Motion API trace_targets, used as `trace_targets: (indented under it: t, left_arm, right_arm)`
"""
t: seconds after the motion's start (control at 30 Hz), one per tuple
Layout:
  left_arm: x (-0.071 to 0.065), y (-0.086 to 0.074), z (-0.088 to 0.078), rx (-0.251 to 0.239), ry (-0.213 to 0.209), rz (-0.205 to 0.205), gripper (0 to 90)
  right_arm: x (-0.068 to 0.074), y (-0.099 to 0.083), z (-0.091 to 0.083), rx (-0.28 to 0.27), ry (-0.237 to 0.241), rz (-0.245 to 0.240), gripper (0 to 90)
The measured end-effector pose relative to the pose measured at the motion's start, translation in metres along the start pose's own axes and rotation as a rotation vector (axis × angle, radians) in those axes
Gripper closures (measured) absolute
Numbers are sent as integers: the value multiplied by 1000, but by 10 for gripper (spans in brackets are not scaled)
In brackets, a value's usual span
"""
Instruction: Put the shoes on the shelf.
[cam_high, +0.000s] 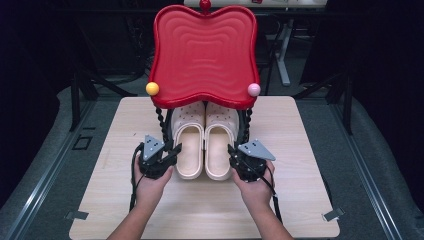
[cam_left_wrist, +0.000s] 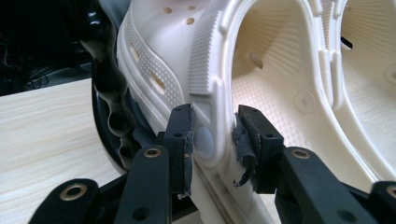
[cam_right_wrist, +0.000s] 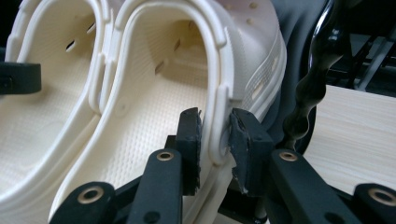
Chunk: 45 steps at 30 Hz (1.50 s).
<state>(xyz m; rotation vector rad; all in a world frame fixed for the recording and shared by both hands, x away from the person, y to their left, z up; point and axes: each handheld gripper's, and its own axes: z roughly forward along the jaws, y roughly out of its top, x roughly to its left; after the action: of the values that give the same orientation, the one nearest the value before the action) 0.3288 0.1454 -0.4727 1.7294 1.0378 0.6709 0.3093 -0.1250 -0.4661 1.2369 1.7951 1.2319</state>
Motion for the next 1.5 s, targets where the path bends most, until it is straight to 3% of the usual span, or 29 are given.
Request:
trace_targets:
  t: [0.33, 0.47, 0.63, 1.07, 1.23, 1.5]
  left_arm:
    - [7, 16, 14, 10, 14, 21, 677]
    - [12, 21, 20, 13, 17, 9, 678]
    - [10, 17, 18, 5, 6, 17, 653]
    - [10, 11, 16, 1, -2, -8, 508]
    - [10, 10, 13, -6, -5, -10, 491]
    - [10, 8, 5, -19, -18, -18, 481]
  right_arm:
    - [-4, 14, 13, -6, -27, 13, 745]
    - [-6, 20, 20, 0, -45, 16, 742]
    - [-9, 16, 20, -17, -30, 44, 711]
    - [-8, 12, 15, -10, -1, 30, 609]
    - [-6, 11, 13, 15, 13, 11, 586]
    - [-3, 8, 7, 7, 17, -23, 579]
